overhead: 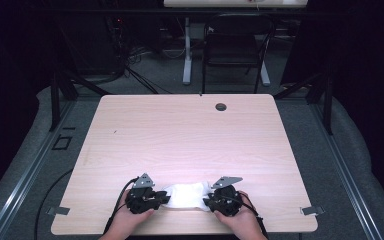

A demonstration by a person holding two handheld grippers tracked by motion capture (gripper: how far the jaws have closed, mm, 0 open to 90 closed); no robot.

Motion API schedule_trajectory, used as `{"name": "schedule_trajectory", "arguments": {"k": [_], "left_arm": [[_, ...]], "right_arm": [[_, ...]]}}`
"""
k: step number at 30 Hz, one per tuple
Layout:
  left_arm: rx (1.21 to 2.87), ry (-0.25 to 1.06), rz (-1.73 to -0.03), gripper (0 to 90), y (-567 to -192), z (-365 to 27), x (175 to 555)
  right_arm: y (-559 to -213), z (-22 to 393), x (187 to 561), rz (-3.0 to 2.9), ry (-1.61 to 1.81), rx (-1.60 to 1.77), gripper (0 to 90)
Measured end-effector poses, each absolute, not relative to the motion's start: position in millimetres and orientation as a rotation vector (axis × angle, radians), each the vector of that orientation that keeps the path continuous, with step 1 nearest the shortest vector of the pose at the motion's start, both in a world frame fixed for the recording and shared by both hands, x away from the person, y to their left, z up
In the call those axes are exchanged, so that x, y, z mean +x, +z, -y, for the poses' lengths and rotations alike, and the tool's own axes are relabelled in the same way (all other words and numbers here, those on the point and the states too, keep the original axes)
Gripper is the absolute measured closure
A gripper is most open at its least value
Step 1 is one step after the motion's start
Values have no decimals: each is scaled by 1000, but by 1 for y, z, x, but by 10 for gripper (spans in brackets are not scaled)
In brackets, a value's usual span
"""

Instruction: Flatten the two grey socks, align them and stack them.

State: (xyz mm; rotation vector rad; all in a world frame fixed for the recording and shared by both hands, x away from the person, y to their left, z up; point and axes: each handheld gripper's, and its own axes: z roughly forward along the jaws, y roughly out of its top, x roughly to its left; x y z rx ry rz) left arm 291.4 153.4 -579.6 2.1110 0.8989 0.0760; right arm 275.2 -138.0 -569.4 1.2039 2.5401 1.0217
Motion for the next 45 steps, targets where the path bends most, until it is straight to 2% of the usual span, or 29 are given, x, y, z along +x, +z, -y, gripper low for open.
{"name": "schedule_trajectory", "arguments": {"k": [15, 45], "left_arm": [[2098, 81, -911, 733, -581, -154, 296], [2055, 146, -1007, 722, -581, -156, 346]], "right_arm": [[-571, 144, 287, -2498, 1100, 1342, 700], [-569, 131, 337, -2473, 1055, 1378, 688]]}}
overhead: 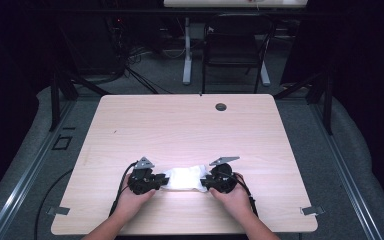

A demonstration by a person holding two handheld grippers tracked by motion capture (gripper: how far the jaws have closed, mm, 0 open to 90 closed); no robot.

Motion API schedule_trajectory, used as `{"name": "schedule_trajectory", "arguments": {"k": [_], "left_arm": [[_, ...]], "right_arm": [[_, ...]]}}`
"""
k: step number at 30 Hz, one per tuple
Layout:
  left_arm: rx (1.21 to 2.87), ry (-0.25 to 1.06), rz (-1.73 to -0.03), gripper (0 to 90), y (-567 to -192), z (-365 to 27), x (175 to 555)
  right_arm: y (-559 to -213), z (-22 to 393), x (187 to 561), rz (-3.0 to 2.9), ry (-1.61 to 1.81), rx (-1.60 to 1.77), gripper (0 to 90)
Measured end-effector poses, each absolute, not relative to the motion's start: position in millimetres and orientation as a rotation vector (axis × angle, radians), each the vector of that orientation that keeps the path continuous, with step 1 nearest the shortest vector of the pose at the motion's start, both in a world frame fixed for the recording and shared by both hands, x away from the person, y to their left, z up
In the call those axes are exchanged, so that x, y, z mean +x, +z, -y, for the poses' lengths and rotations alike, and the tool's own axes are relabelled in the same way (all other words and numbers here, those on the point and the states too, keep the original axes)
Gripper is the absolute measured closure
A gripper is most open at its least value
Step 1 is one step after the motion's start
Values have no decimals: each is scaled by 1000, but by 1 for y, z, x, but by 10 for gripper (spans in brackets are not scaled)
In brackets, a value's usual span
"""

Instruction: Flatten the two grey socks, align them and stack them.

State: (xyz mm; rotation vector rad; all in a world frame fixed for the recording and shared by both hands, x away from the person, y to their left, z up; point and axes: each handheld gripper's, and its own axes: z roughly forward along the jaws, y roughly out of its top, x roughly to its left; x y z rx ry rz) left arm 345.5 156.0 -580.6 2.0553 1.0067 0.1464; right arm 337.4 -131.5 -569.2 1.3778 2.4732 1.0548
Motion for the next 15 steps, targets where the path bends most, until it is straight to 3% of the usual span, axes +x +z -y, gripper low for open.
{"name": "schedule_trajectory", "arguments": {"k": [15], "left_arm": [[2022, 185, -1026, 698, -583, -157, 354]], "right_arm": [[-573, 131, 349, -2430, 1115, 1403, 685]]}}
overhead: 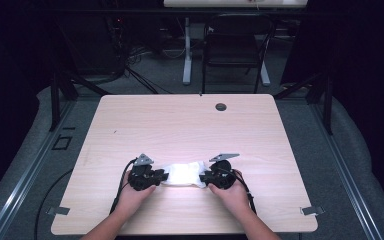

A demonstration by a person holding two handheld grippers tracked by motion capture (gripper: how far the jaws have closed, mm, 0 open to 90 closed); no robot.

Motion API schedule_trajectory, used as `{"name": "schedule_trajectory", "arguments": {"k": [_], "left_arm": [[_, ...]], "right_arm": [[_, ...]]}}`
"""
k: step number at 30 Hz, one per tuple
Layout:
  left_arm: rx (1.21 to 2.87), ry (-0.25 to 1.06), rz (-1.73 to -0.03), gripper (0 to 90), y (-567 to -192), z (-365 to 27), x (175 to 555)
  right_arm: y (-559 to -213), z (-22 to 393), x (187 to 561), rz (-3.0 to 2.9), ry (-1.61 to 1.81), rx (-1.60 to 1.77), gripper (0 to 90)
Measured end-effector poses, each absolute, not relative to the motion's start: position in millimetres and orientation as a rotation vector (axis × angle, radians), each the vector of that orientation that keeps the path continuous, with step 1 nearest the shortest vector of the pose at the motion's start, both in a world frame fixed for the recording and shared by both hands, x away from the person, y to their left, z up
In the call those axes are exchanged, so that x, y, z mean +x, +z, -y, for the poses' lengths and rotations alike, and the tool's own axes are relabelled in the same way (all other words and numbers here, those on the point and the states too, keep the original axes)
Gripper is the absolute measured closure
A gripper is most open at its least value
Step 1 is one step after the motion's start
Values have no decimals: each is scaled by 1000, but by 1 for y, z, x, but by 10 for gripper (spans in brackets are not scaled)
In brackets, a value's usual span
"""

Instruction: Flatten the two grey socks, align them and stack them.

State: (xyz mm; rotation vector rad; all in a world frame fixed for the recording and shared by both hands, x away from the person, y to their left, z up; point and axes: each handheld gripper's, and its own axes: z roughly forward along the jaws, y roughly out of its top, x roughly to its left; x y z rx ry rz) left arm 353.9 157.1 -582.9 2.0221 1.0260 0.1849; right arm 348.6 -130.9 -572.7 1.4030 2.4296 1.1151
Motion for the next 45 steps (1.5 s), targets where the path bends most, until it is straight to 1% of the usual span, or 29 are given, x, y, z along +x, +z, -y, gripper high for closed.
{"name": "schedule_trajectory", "arguments": {"k": [10, 13, 20, 27, 32, 34, 37, 45], "left_arm": [[2012, 192, -1029, 679, -584, -158, 355], [2004, 193, -1032, 660, -584, -157, 356], [1994, 209, -1046, 561, -582, -158, 355], [1975, 200, -1048, 515, -577, -162, 353], [1964, 219, -1035, 473, -569, -165, 350], [1964, 249, -1021, 447, -565, -166, 349], [1962, 272, -1002, 426, -559, -168, 346], [1974, 263, -970, 424, -547, -173, 340]], "right_arm": [[-574, 131, 351, -2406, 1135, 1402, 681], [-575, 131, 351, -2396, 1137, 1406, 674], [-571, 131, 349, -2369, 1155, 1389, 621], [-566, 134, 346, -2339, 1186, 1362, 563], [-562, 134, 343, -2321, 1209, 1335, 525], [-559, 134, 342, -2334, 1195, 1317, 499], [-553, 134, 341, -2327, 1188, 1273, 485], [-542, 136, 332, -2317, 1218, 1224, 470]]}}
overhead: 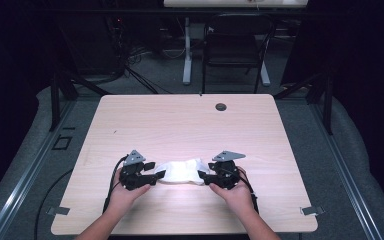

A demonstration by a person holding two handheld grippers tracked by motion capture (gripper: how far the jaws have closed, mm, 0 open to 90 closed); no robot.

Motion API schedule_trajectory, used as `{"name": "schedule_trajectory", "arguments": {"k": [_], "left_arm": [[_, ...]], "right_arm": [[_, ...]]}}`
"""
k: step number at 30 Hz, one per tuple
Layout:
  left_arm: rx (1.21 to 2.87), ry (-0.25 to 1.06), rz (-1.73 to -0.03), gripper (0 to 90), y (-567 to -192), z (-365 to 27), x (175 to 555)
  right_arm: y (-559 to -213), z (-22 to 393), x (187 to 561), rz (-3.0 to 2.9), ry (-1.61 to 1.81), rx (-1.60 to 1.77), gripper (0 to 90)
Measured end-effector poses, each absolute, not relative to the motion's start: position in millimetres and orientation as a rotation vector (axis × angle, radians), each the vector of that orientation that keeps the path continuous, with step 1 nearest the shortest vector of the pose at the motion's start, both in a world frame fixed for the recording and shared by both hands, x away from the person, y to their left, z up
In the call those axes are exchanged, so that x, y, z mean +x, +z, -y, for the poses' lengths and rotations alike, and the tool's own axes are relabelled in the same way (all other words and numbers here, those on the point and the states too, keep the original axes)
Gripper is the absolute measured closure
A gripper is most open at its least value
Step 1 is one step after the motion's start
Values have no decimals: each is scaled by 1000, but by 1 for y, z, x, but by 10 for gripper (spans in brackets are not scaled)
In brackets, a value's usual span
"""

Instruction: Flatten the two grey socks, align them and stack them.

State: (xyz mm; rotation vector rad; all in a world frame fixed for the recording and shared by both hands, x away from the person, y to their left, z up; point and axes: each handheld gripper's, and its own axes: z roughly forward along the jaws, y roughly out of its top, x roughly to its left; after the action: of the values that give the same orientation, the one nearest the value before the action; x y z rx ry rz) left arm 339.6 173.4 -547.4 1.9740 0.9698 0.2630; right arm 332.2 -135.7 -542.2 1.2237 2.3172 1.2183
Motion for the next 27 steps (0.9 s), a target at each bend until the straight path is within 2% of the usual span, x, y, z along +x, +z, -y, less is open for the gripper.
{"name": "schedule_trajectory", "arguments": {"k": [13, 27], "left_arm": [[1943, 250, -953, 423, -535, -193, 313], [1963, 274, -1006, 422, -552, -212, 304]], "right_arm": [[-524, 144, 305, -2286, 1229, 1157, 467], [-545, 154, 289, -2288, 1198, 1127, 476]]}}
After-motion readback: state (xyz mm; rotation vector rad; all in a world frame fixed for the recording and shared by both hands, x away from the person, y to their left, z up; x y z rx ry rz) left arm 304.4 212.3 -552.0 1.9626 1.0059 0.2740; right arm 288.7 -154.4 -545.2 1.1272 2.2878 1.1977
